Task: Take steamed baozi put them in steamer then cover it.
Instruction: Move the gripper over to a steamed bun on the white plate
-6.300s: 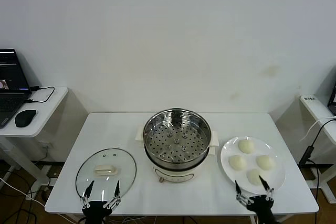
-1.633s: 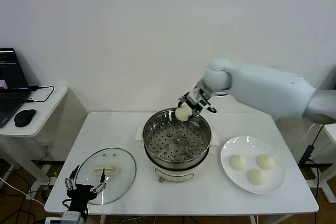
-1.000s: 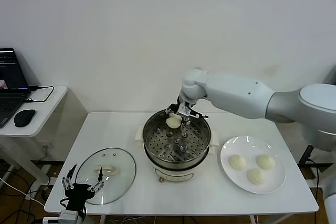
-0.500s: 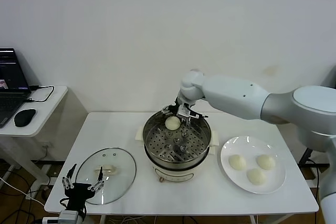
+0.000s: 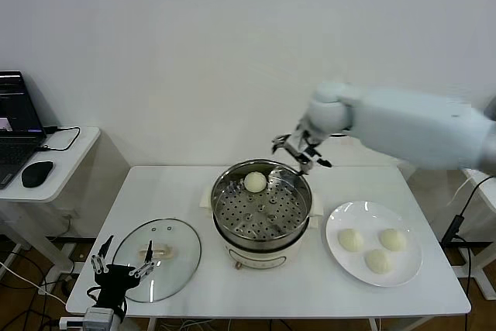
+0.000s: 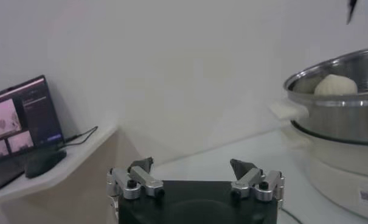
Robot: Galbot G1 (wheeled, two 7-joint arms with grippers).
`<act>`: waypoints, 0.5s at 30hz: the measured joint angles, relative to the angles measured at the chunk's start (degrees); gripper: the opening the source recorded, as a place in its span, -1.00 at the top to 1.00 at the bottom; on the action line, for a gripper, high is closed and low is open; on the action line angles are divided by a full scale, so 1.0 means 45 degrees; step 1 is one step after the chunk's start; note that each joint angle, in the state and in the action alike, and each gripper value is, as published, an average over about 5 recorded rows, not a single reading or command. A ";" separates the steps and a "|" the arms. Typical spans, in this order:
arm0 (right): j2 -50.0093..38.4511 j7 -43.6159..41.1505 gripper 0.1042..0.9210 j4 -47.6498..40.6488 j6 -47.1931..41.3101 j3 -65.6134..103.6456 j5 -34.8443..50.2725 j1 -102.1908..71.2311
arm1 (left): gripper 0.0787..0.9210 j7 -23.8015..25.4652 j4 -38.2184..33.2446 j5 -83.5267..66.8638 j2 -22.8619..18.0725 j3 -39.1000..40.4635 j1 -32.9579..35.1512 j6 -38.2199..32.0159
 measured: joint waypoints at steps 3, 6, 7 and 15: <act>-0.1215 -0.0183 -0.76 0.0866 -0.0858 -0.0046 0.0304 0.0119 | -0.77 -0.0001 -0.0005 -0.0016 0.0051 0.0001 0.0010 0.0000; -0.2331 -0.0306 -0.76 0.1564 -0.1459 -0.0078 0.0424 0.0083 | -0.77 -0.0003 -0.0005 -0.0023 0.0086 -0.0002 0.0006 -0.0001; -0.2669 -0.0329 -0.76 0.1745 -0.1613 -0.0084 0.0427 0.0031 | -0.77 -0.0003 -0.0004 -0.0024 0.0093 -0.0008 0.0002 -0.0001; -0.4694 -0.0355 -0.76 0.2419 -0.2269 0.0595 0.0002 -0.1447 | -0.77 -0.0014 0.0136 -0.0056 0.0057 -0.0169 0.0007 -0.0001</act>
